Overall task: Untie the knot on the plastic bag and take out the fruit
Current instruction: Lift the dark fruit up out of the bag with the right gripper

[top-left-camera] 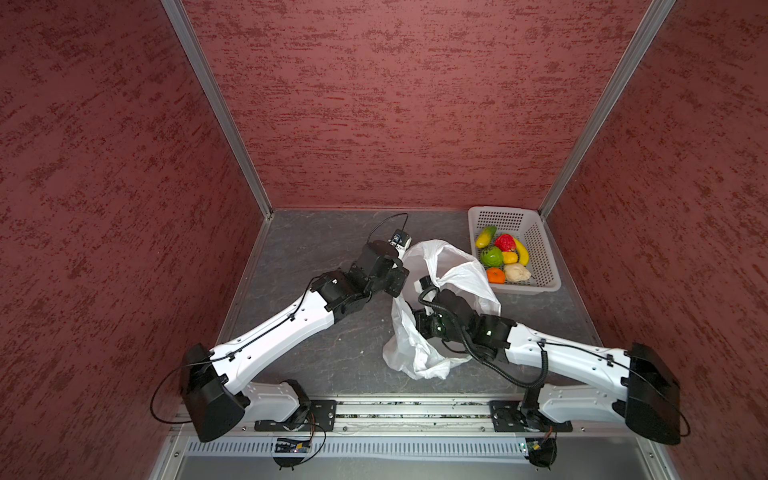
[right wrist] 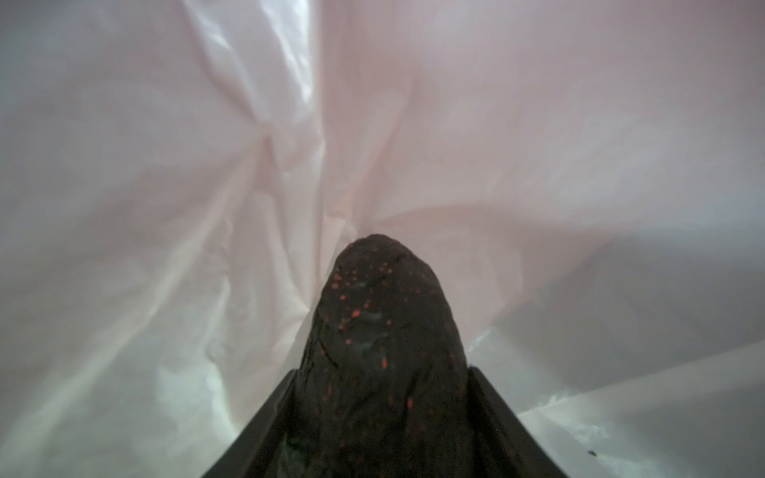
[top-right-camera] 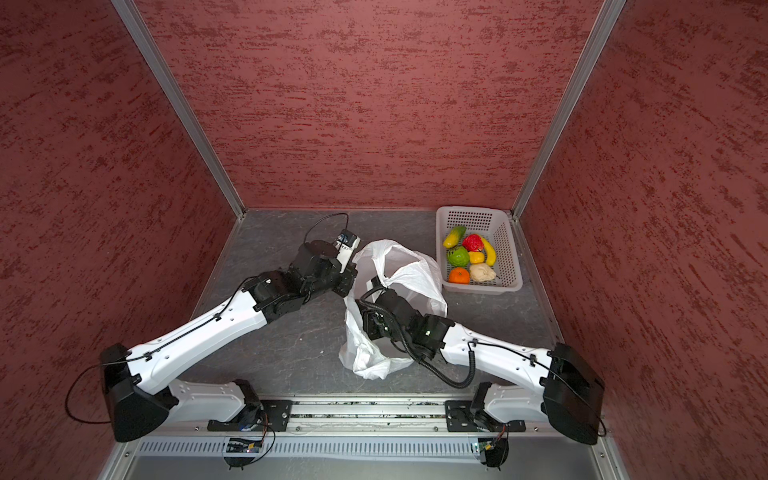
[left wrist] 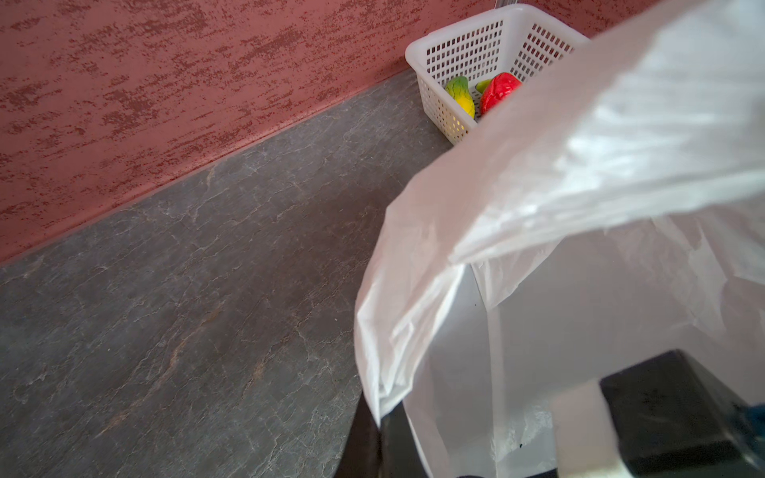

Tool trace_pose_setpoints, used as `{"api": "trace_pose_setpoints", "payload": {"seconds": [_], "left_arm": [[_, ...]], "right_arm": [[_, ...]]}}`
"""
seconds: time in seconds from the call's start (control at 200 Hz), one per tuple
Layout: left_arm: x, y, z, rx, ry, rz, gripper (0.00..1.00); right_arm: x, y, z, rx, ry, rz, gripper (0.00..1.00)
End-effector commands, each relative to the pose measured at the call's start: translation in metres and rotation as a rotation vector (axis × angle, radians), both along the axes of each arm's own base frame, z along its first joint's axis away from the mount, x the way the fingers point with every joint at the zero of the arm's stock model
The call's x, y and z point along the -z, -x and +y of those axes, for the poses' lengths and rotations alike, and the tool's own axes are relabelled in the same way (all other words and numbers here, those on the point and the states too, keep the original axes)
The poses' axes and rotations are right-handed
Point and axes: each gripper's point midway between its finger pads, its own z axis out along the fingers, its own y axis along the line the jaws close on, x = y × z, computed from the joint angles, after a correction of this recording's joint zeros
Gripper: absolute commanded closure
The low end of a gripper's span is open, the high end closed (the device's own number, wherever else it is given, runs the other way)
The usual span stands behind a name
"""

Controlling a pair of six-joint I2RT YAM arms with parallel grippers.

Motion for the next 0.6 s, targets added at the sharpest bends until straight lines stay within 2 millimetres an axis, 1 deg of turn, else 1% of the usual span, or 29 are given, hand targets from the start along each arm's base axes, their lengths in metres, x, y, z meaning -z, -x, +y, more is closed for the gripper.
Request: {"api": "trace_pose_setpoints", "payload": {"seconds": [0.0, 0.06, 0.13, 0.2, 0.245, 0.356, 0.446, 0.506, 0.596], "left_arm": [[-0.003, -0.002, -0.006, 0.029, -0.01, 0.018, 1.0], [0.003, -0.001, -0.008, 0.039, -0.026, 0.039, 1.0], [0.014, -0.001, -0.006, 0.037, -0.044, 0.068, 1.0], [0.023, -0.002, 0.0, 0.021, -0.054, 0.092, 1.0], [0.026, -0.002, 0.004, 0.013, -0.056, 0.088, 1.0], [0.022, -0.001, 0.011, 0.002, -0.052, 0.059, 1.0], [0.014, 0.003, 0.014, 0.009, -0.042, 0.03, 1.0], [0.01, 0.007, 0.012, 0.026, -0.045, 0.017, 1.0], [0.01, 0.014, 0.006, 0.058, -0.068, 0.002, 1.0]], "right_arm": [[-0.024, 0.008, 0.008, -0.048, -0.022, -0.038, 0.73], [-0.03, 0.009, 0.011, -0.058, -0.029, -0.048, 0.73], [-0.036, 0.01, 0.012, -0.065, -0.035, -0.059, 0.73], [-0.038, 0.011, 0.012, -0.064, -0.03, -0.066, 0.74], [-0.039, 0.011, 0.009, -0.053, -0.025, -0.069, 0.74], [-0.045, 0.006, -0.006, 0.01, -0.017, -0.093, 0.73], [-0.056, 0.002, -0.018, 0.063, -0.021, -0.12, 0.73], [-0.064, -0.001, -0.024, 0.092, -0.024, -0.138, 0.72], [-0.077, -0.008, -0.032, 0.138, -0.021, -0.166, 0.72]]}}
